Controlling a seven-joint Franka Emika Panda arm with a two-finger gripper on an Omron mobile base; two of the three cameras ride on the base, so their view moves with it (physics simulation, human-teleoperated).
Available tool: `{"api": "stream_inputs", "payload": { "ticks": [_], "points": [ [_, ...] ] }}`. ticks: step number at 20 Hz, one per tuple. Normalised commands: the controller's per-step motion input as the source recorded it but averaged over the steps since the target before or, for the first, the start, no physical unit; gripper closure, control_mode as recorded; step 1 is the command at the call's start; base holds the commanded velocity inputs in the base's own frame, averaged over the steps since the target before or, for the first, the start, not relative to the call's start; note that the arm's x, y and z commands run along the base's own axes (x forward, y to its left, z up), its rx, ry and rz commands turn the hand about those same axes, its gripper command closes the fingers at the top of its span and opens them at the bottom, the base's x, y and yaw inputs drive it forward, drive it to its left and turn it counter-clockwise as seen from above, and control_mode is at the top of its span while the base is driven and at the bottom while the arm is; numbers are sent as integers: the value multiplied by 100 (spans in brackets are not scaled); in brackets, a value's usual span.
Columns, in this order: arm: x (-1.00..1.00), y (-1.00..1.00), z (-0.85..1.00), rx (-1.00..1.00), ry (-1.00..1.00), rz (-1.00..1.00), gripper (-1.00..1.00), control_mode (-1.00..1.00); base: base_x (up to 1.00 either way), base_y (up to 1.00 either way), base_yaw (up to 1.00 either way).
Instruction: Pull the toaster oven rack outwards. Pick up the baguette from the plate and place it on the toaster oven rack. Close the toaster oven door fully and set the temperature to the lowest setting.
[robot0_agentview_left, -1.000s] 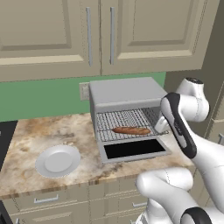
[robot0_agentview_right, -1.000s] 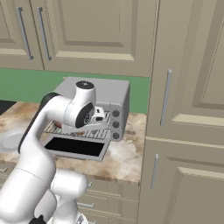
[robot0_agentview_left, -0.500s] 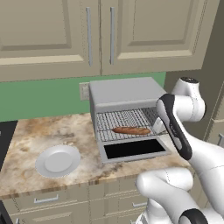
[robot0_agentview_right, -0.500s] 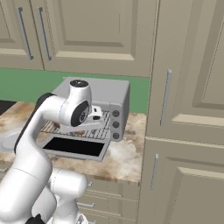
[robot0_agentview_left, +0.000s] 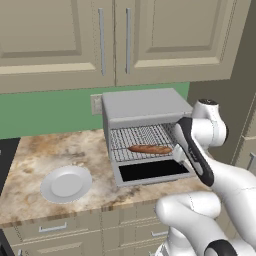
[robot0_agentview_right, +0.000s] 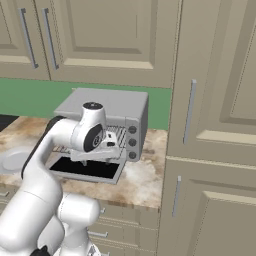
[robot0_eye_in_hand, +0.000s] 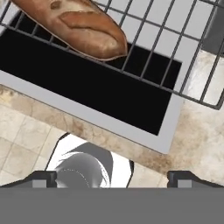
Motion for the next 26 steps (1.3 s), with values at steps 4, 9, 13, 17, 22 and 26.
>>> {"api": "stream_inputs", "payload": {
  "ticks": [4, 9, 13, 17, 22, 26],
  "points": [
    [7, 0, -37, 0, 11, 0, -100, -100, 0, 0, 0],
    [7, 0, -21, 0, 1, -7, -100, -100, 0, 0, 0],
    [12, 0, 0, 0, -1, -17, -100, -100, 0, 0, 0],
    [8, 0, 0, 0, 0, -24, -100, -100, 0, 0, 0],
    [1, 0, -1, 0, -10, -20, -100, -100, 0, 0, 0],
    [3, 0, -9, 0, -20, -17, -100, -100, 0, 0, 0]
  ]
}}
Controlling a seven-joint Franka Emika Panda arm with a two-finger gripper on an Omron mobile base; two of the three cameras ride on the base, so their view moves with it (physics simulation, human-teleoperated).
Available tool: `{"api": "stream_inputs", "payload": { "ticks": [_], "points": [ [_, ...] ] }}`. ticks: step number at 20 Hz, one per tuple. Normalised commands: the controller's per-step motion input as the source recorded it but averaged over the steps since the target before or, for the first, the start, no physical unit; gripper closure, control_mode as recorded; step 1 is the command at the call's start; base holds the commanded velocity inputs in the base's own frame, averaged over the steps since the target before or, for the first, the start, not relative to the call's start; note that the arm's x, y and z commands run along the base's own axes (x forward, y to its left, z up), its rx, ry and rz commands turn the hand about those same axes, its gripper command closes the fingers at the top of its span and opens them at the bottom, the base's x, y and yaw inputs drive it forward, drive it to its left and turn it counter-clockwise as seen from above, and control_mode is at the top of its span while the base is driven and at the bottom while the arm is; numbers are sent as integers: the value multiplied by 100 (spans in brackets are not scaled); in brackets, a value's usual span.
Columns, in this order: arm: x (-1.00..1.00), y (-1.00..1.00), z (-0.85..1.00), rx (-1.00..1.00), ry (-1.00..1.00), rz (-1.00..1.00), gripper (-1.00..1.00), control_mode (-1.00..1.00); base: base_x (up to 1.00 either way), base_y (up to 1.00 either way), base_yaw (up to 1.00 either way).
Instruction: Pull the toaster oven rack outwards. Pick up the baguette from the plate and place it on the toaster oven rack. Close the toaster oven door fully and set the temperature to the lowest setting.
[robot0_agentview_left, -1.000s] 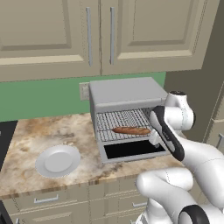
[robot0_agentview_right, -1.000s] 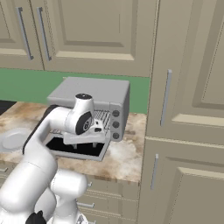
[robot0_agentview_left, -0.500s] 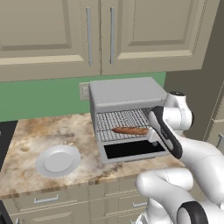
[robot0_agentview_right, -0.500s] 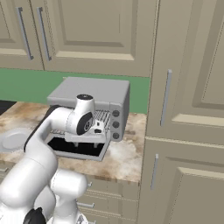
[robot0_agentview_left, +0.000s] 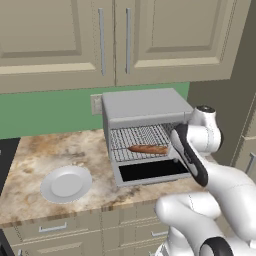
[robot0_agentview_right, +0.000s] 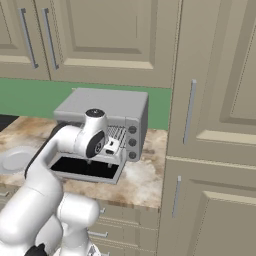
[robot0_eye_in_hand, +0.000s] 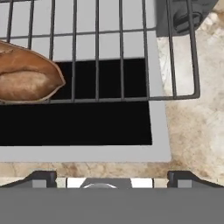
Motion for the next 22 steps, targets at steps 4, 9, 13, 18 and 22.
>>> {"api": "stream_inputs", "payload": {
  "ticks": [4, 9, 13, 18, 22],
  "points": [
    [0, 0, -6, 0, -27, -14, -100, -100, 0, 0, 0],
    [4, 0, -3, 0, -16, -11, -100, -100, 0, 0, 0],
    [16, 8, 0, 0, -2, -9, -100, -100, 0, 0, 0],
    [21, 15, 0, 0, 0, -8, -100, -100, 0, 0, 0],
    [30, 16, 0, -1, 0, -6, -100, -100, 0, 0, 0]
  ]
}}
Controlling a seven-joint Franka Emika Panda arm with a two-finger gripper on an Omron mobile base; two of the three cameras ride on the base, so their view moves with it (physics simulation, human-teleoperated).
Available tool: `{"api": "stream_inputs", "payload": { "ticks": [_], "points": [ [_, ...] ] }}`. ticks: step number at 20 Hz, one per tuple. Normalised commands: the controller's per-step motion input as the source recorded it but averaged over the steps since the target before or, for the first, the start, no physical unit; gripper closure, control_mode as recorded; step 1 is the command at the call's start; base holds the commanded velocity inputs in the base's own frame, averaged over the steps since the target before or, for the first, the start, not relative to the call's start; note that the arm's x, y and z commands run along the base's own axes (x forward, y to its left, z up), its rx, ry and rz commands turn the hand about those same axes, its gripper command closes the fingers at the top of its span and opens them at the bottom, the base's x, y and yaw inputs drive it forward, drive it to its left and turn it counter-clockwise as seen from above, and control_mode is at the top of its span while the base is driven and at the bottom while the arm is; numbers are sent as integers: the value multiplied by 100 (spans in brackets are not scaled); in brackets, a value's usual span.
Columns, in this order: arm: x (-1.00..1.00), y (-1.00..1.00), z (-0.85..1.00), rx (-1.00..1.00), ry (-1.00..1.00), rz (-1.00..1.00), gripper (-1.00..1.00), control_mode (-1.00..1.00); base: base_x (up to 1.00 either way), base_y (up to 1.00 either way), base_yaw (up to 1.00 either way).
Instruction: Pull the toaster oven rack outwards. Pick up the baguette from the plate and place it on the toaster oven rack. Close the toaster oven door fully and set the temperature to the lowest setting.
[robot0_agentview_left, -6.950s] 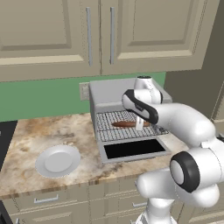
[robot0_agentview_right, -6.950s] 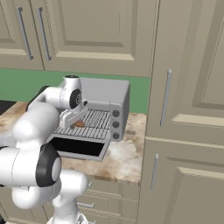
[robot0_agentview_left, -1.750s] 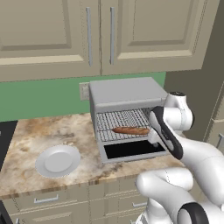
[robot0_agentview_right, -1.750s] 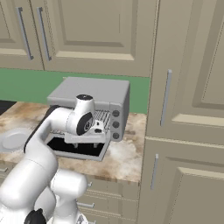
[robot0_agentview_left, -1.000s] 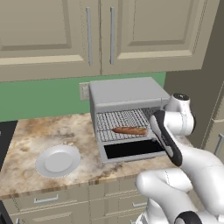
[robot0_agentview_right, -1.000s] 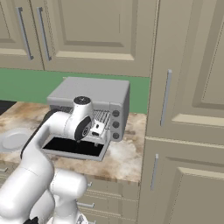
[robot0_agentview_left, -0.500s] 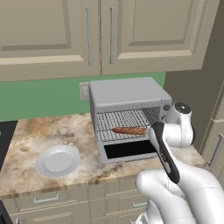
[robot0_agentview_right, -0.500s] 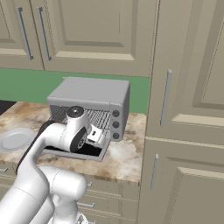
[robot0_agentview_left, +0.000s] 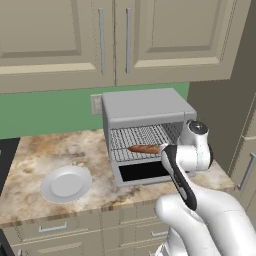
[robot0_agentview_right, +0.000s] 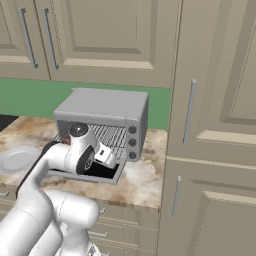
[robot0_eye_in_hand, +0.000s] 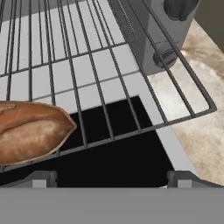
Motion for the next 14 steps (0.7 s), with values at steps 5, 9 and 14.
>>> {"api": "stream_inputs", "payload": {
  "ticks": [5, 9, 14],
  "points": [
    [32, 14, 0, -2, 0, -6, -100, -100, 0, 0, 0],
    [26, 12, 0, -2, 0, -5, -100, -100, 0, 0, 0],
    [9, 1, 0, 0, 0, -1, -100, -100, 0, 0, 0]
  ]
}}
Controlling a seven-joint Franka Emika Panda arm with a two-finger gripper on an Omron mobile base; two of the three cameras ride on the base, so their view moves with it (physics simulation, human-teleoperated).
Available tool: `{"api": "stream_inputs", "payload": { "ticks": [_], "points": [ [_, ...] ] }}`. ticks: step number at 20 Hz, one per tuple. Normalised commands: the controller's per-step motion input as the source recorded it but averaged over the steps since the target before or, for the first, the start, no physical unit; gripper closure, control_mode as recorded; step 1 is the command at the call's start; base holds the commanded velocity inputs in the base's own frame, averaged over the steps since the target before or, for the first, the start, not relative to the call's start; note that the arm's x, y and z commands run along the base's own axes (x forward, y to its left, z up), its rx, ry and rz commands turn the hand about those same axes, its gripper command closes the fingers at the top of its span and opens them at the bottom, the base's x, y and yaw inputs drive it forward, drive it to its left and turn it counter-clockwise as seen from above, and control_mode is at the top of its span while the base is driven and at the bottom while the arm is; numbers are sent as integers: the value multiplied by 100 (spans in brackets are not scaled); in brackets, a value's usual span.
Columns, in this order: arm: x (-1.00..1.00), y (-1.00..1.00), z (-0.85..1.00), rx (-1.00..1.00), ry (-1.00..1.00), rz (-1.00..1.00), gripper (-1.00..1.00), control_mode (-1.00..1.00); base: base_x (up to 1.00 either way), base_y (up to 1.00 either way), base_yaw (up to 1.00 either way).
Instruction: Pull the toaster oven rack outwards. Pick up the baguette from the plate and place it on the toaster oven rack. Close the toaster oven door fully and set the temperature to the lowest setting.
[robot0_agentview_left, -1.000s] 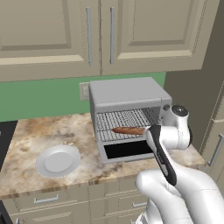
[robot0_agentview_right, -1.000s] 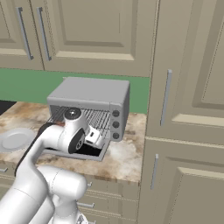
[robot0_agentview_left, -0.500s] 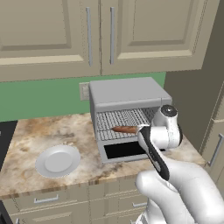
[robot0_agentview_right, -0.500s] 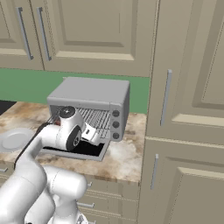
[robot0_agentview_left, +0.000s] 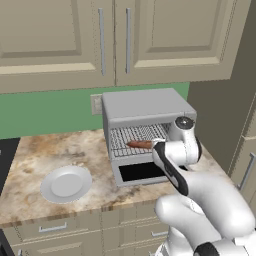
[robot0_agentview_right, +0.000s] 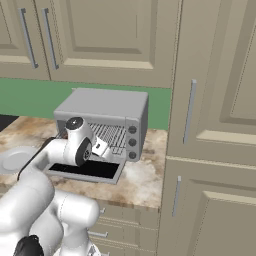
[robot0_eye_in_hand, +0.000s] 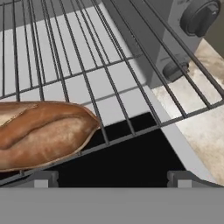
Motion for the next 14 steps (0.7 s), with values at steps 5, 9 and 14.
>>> {"api": "stream_inputs", "payload": {
  "ticks": [5, 9, 14],
  "points": [
    [34, 4, 0, 0, 0, 0, -100, -100, 0, 0, 0],
    [42, 1, 0, 0, 0, -1, -100, -100, 0, 0, 0],
    [52, 0, 1, 0, 0, 0, -100, -100, 0, 0, 0]
  ]
}}
